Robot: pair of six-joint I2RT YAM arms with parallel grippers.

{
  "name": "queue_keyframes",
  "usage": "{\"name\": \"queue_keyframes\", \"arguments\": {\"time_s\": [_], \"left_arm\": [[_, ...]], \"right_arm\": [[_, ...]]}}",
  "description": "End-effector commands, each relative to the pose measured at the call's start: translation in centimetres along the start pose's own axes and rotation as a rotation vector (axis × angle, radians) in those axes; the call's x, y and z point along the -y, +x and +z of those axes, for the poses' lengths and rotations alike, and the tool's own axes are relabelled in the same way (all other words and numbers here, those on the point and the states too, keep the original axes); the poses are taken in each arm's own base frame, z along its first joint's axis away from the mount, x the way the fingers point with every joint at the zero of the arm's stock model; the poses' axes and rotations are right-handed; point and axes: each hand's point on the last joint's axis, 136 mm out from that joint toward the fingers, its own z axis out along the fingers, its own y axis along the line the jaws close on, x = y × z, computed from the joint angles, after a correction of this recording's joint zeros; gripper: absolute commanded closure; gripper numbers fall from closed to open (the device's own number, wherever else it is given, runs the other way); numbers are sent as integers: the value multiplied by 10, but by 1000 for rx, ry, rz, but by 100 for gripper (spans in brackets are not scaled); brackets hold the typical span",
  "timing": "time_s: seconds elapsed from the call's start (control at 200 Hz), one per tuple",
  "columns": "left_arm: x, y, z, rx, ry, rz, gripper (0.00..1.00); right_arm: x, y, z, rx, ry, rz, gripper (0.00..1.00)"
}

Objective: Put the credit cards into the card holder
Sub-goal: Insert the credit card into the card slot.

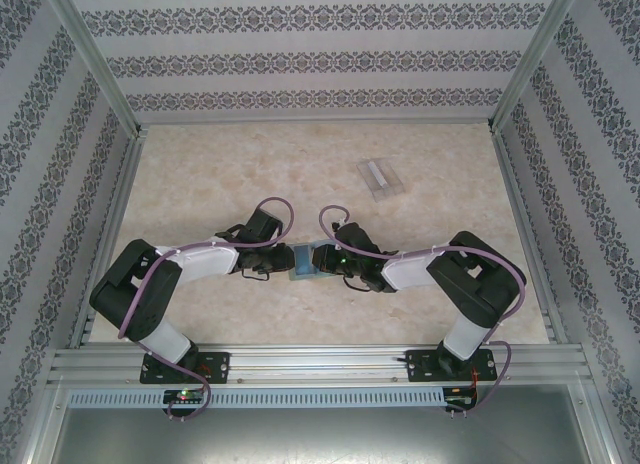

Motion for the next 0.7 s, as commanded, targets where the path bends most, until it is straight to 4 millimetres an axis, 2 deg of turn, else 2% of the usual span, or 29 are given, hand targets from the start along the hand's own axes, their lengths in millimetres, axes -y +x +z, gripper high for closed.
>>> {"name": "queue_keyframes", "arguments": {"time_s": [0.0, 0.25, 0.415, 0.505, 0.699], "left_arm": [[1, 0, -1, 9, 8, -10, 74], [3, -2, -2, 11, 17, -3, 75], [-1, -1, -3, 19, 5, -18, 75], [-3, -2, -5, 44, 16, -39, 75], [-3, -3, -4, 34, 12, -35, 70]], "right_arm": [[-7, -3, 6, -12, -13, -22, 83], [-15, 1, 13, -37, -30, -42, 84], [-11, -4, 0, 4, 20, -68, 79], [-6, -7, -7, 28, 66, -91, 71], [-3, -1, -1, -4, 75, -79, 70]]}}
